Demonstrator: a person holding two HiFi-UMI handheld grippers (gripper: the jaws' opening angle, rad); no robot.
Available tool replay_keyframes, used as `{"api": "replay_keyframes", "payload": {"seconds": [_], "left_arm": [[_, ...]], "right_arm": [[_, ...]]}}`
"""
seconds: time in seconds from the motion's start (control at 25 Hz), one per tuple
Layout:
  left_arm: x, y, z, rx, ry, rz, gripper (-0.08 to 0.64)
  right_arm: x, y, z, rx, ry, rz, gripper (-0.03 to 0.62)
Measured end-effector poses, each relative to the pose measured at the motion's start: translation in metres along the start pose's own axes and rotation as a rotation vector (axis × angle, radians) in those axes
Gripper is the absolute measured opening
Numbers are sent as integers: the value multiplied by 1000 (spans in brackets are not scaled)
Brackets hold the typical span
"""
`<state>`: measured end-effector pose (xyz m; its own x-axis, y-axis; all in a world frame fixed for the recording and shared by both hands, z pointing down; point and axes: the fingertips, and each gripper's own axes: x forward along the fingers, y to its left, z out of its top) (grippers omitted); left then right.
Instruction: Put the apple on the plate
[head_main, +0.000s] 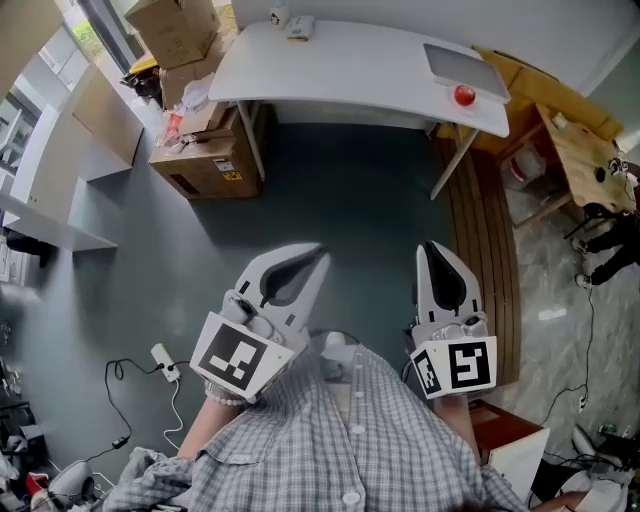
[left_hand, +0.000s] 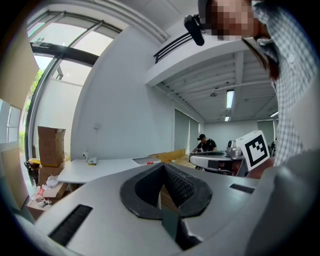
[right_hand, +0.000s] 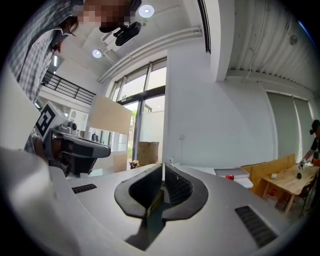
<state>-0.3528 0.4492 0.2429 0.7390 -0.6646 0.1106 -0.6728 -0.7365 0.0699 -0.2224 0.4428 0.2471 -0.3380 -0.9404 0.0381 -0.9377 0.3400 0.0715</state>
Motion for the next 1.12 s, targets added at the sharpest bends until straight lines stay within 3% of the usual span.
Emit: {"api": "replay_keyframes", "payload": {"seconds": [0.24, 0.44, 0.76, 1.12], "left_arm": [[28, -16, 5, -2, 0, -33, 9], [47, -27, 9, -55, -8, -81, 9], [68, -44, 5, -37, 3, -152, 9], [94, -37, -3, -30, 16, -206, 9]], "right_arm": [[-8, -34, -9, -92, 18, -51, 31], [-25, -61, -13, -68, 27, -117, 31], [-51, -90, -25, -37, 65, -227, 31], [-40, -101, -32, -55, 112, -268, 31]]}}
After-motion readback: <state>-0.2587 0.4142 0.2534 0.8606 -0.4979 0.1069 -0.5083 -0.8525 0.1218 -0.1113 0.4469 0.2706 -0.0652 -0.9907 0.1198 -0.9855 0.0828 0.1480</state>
